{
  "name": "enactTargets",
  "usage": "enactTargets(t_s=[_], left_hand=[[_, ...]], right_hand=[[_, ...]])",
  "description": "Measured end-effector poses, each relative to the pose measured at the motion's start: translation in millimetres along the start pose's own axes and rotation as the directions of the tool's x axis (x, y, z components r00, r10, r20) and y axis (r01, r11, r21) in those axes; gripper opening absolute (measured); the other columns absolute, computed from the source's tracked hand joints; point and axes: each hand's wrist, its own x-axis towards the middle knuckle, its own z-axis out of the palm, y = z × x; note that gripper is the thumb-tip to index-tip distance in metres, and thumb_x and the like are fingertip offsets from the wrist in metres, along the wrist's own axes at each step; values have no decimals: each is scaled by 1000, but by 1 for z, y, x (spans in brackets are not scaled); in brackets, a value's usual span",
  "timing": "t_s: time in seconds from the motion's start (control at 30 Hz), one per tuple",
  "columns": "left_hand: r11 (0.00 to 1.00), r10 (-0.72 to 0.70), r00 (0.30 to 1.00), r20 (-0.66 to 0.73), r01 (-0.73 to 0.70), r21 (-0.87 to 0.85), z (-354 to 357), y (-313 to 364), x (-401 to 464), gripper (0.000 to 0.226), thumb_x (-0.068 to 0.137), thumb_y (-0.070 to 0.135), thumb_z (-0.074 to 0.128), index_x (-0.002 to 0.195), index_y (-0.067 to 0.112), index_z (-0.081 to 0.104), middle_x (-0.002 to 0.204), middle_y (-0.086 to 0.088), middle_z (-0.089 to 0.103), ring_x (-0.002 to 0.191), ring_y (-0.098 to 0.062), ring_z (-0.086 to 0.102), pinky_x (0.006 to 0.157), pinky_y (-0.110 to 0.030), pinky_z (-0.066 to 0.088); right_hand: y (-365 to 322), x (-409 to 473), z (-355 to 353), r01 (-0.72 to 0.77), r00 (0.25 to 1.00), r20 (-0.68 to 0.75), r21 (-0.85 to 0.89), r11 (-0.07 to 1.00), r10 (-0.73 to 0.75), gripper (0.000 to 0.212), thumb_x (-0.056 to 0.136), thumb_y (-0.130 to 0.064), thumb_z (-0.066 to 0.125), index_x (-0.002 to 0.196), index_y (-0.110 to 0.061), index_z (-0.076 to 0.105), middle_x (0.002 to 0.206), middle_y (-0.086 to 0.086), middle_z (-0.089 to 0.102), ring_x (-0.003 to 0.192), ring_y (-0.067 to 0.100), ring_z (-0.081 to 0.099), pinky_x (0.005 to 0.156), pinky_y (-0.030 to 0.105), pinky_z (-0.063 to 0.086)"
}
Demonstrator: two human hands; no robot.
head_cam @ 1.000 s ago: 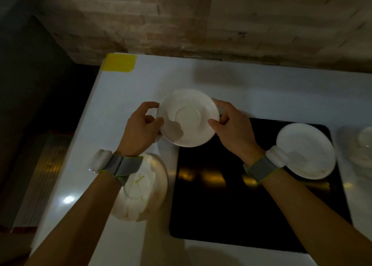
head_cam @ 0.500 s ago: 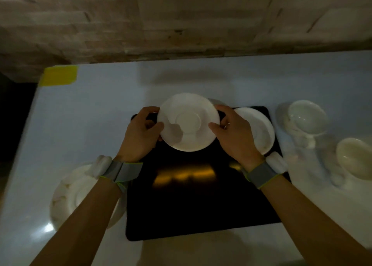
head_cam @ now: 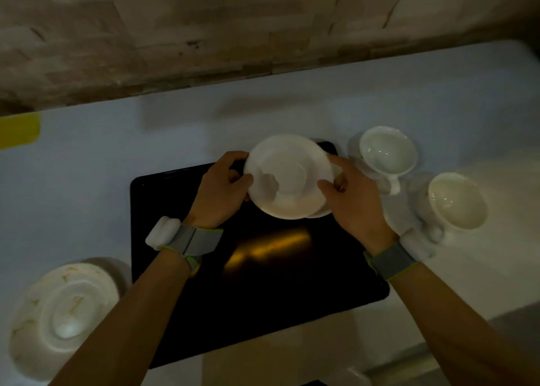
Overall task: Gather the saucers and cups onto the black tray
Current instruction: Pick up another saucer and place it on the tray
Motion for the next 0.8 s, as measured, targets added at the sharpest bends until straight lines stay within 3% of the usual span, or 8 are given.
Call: enactTargets(t_s=[0.13,0.27,0.37,0.47,0.57,0.7,0.8], left_hand=[[1000,0,999,53,-2,30,16,6,6,38,93,15,55,129,25,51,65,-4,64,41,0,54,51,-26,43],[999,-28,996,88,25,34,29,7,13,39,93,16,55,131,25,49,67,-4,64,40,1,54,45,-17,41],[998,-32,995,94,26,63,36,9,16,42,94,16,55,134,26,48,68,-5,64,40,2,56,42,-13,41],[996,-32,996,81,25,87,38,8,17,42,94,16,55,134,26,49,69,-6,64,40,3,56,42,-14,41],[992,-33,997,65,25,121,41,4,18,41,93,18,55,133,28,51,68,-4,65,40,2,56,49,-21,43],[993,-49,997,58,42,110,43,2,18,39,93,18,55,130,28,54,68,-4,65,41,0,55,49,-21,42],[994,-36,998,55,30,110,43,2,18,38,93,17,55,129,27,55,69,-5,66,41,4,56,47,-16,42]], right_hand=[[13,0,-11,-8,1000,-26,-10,1000,7,46,89,-21,63,134,-19,51,80,-6,56,69,3,52,65,14,39],[21,-1,-16,8,999,-42,-3,1000,-8,48,90,-19,63,135,-19,49,82,-20,53,74,4,50,72,18,40],[26,0,-18,-11,999,-48,1,1000,11,50,90,-20,63,137,-20,47,102,4,66,88,10,53,79,26,41],[28,1,-16,-12,999,-42,-4,1000,12,49,90,-20,62,137,-21,48,105,10,68,90,17,59,80,28,43],[30,3,-15,-27,999,-27,2,1000,27,49,90,-19,63,136,-19,48,92,0,58,82,14,55,80,31,45],[33,4,-13,-10,1000,-21,-18,1000,10,47,89,-16,64,134,-17,51,78,-18,48,70,8,50,77,32,47],[34,5,-12,5,1000,-16,-14,1000,-5,48,88,-16,64,134,-18,51,85,-14,54,71,8,52,78,32,47]])
